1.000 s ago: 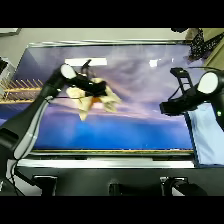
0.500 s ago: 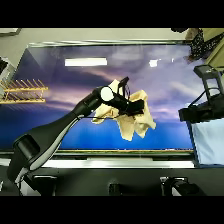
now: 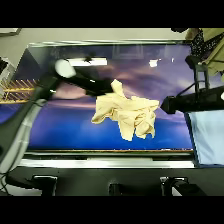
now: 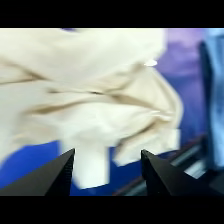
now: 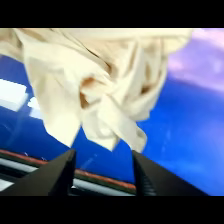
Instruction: Fold the clothes and pants, and hang the long-sleeved shirts on hangers.
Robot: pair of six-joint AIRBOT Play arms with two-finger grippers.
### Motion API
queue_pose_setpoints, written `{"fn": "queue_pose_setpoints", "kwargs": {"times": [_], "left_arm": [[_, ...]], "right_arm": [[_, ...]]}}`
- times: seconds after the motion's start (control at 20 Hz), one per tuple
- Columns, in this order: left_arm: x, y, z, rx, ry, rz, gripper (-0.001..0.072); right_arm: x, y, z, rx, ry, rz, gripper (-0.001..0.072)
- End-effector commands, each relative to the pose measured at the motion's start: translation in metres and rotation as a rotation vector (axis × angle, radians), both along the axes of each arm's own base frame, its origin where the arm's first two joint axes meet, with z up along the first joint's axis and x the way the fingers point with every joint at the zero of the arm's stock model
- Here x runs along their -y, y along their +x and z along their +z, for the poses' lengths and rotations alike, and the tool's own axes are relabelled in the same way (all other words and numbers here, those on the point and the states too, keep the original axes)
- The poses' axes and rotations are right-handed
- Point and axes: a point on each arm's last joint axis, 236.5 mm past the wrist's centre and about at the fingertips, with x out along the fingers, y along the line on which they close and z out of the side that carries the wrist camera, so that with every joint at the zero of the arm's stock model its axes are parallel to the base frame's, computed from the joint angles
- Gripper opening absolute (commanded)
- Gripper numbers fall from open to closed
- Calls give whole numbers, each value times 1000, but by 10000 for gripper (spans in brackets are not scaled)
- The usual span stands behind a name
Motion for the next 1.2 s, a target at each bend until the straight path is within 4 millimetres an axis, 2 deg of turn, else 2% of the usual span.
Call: {"fn": "queue_pose_setpoints", "kwargs": {"times": [0.0,0.1,0.15,0.25,0.3,0.4,0.5,0.6,0.75,0.85,1.0,1.1,1.15], "left_arm": [[-121,2,32,56,208,84,480],[-154,1,52,73,208,145,481],[-165,1,60,87,205,172,481],[-180,3,67,98,202,206,480],[-182,4,67,98,203,211,480],[-182,5,66,98,202,212,480],[-180,3,62,87,203,208,481],[-181,2,55,70,206,207,480],[-181,1,49,53,210,205,481],[-181,2,46,47,210,208,481],[-181,4,42,39,212,207,481],[-180,5,39,31,214,206,481],[-180,6,37,27,215,205,481]], "right_arm": [[16,33,6,31,124,-67,490],[49,41,-8,-28,273,-178,495],[60,40,-24,-74,370,-229,495],[73,14,-82,-237,489,-321,495],[74,-6,-116,-328,506,-360,494],[64,-38,-166,-445,536,-404,494],[52,-50,-195,-471,580,-445,494],[48,-57,-219,-479,596,-507,495],[44,-64,-239,-474,604,-547,499],[43,-57,-240,-439,633,-567,544],[45,-45,-243,-409,659,-604,543],[37,-43,-249,-443,702,-605,542],[26,-42,-252,-458,713,-578,539]]}}
